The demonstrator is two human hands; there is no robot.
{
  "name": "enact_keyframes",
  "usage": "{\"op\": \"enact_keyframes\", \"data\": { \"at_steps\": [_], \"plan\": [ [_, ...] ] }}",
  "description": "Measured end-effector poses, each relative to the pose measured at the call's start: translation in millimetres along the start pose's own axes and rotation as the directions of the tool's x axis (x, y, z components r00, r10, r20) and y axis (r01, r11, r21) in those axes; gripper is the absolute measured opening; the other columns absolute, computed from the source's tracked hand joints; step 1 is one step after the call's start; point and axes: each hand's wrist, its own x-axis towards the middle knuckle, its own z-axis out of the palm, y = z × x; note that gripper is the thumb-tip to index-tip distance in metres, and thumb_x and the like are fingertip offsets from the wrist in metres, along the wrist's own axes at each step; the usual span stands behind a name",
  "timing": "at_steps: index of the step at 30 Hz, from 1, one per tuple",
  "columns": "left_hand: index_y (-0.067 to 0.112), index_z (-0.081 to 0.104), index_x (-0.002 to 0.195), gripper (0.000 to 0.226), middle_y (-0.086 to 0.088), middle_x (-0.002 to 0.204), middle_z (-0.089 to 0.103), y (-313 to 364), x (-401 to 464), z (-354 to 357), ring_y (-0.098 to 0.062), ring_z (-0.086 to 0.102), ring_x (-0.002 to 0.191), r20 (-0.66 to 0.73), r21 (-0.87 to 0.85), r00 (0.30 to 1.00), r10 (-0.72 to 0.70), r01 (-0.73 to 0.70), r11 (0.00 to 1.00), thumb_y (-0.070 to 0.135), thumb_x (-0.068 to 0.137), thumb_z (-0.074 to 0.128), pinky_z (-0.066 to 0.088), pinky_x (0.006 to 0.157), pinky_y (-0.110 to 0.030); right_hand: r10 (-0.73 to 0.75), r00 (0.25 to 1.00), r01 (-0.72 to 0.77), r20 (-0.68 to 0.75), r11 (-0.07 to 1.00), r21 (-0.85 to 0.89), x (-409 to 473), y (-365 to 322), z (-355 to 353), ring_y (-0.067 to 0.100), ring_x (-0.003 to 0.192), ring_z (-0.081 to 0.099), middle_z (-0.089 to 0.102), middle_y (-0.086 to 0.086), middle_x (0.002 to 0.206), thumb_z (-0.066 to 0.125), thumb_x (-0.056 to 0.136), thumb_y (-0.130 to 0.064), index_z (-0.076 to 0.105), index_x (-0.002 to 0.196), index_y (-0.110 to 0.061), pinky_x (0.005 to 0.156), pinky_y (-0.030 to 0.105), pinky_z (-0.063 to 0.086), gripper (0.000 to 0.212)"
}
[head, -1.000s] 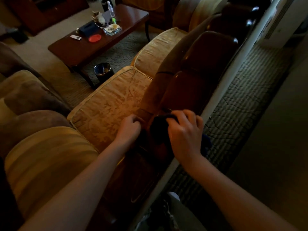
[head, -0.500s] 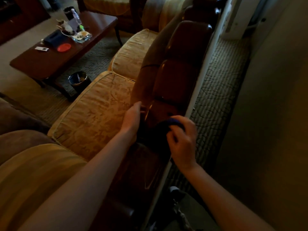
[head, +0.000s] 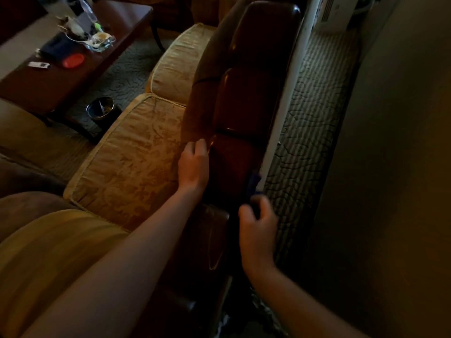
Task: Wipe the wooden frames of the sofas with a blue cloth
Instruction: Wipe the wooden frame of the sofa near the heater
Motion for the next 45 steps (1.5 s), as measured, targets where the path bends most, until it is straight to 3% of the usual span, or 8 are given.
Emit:
{"op": "enact_keyframes", "data": {
  "at_steps": [6, 16, 21, 27, 34, 38, 42, 45],
  "plan": [
    [0.011, 0.064, 0.098, 0.053, -0.008, 0.094, 0.063, 1, 0, -1, -0.028, 0.059, 0.092, 0.002, -0.063, 0.998, -0.058, 0.058, 0.996, 0.052, 0.075, 0.039, 0.046, 0.084, -0.048, -0.368, 0.928, 0.333, -0.058, 0.891, -0.309, 73, -24, 3, -0.002, 0.077, 0.042, 0.045, -0.002, 0.093, 0.057, 0.086, -0.002, 0.061, 0.093, -0.011, 0.072, 0.007, 0.033, 0.012],
    [0.012, 0.068, 0.098, 0.069, -0.014, 0.1, 0.067, -13, 12, -2, -0.035, 0.061, 0.095, -0.003, -0.087, 0.995, -0.103, 0.102, 0.991, 0.063, 0.061, 0.04, 0.047, 0.09, -0.058, -0.384, 0.922, 0.387, 0.052, 0.901, -0.198, -5, 29, 1, -0.008, 0.081, 0.048, 0.044, -0.019, 0.089, 0.047, 0.078, -0.025, 0.058, 0.08, -0.024, 0.071, 0.003, 0.036, 0.011],
    [0.012, 0.063, 0.083, 0.038, -0.008, 0.085, 0.064, 5, -1, -5, -0.025, 0.06, 0.078, 0.009, -0.214, 0.979, -0.206, 0.203, 0.956, 0.041, 0.092, 0.04, 0.049, 0.064, -0.033, -0.38, 0.924, 0.38, 0.045, 0.896, -0.23, 26, -1, 4, -0.007, 0.079, 0.049, 0.047, -0.01, 0.089, 0.055, 0.085, -0.008, 0.061, 0.083, -0.017, 0.069, 0.003, 0.037, 0.011],
    [0.023, 0.061, 0.088, 0.02, -0.008, 0.095, 0.064, 4, -18, -30, -0.025, 0.061, 0.088, 0.029, -0.09, 0.998, -0.057, 0.06, 0.994, 0.01, 0.091, 0.045, 0.05, 0.071, -0.036, -0.148, 0.988, 0.133, 0.048, 0.963, 0.234, 63, -86, 1, 0.009, 0.062, 0.047, 0.053, -0.002, 0.072, 0.046, 0.09, -0.008, 0.062, 0.084, -0.021, 0.057, 0.026, 0.038, 0.022],
    [0.013, 0.053, 0.117, 0.021, -0.002, 0.099, 0.066, 28, -51, -65, -0.016, 0.065, 0.091, 0.511, -0.065, 0.86, 0.003, 0.036, 0.997, 0.016, 0.096, 0.051, 0.054, 0.084, -0.034, -0.186, 0.9, -0.019, 0.394, 0.887, 0.462, 46, -115, 46, 0.031, 0.08, 0.05, 0.055, 0.016, 0.086, 0.046, 0.083, -0.024, 0.062, 0.089, -0.01, 0.07, 0.042, 0.041, 0.022],
    [0.012, 0.056, 0.098, 0.009, -0.004, 0.083, 0.067, 26, -50, -86, -0.008, 0.066, 0.068, 0.365, -0.164, 0.931, -0.024, 0.09, 0.982, 0.006, 0.092, 0.054, 0.053, 0.061, -0.023, -0.391, 0.826, 0.328, 0.406, 0.919, 0.216, 42, -115, 55, 0.019, 0.076, 0.05, 0.056, 0.006, 0.081, 0.044, 0.079, -0.027, 0.06, 0.072, -0.012, 0.069, 0.03, 0.039, 0.023],
    [0.009, 0.049, 0.113, 0.027, -0.017, 0.111, 0.056, 15, -39, -113, -0.025, 0.06, 0.092, 0.172, 0.069, 0.981, -0.084, 0.073, 0.995, 0.017, 0.09, 0.061, 0.051, 0.071, -0.035, -0.622, 0.707, 0.699, 0.337, 0.539, -0.47, 65, -95, 40, 0.02, 0.098, 0.055, 0.066, 0.003, 0.092, 0.057, 0.085, -0.029, 0.07, 0.064, -0.01, 0.078, 0.018, 0.031, 0.031],
    [0.007, 0.051, 0.113, 0.028, -0.017, 0.109, 0.058, 14, -41, -119, -0.028, 0.06, 0.097, 0.228, 0.179, 0.971, -0.067, 0.026, 0.983, 0.016, 0.089, 0.063, 0.052, 0.081, -0.043, -0.583, 0.662, 0.736, 0.471, 0.389, -0.554, 63, -85, 37, 0.026, 0.111, 0.049, 0.06, 0.01, 0.109, 0.064, 0.083, -0.019, 0.069, 0.091, -0.007, 0.089, 0.022, 0.032, 0.015]
  ]
}}
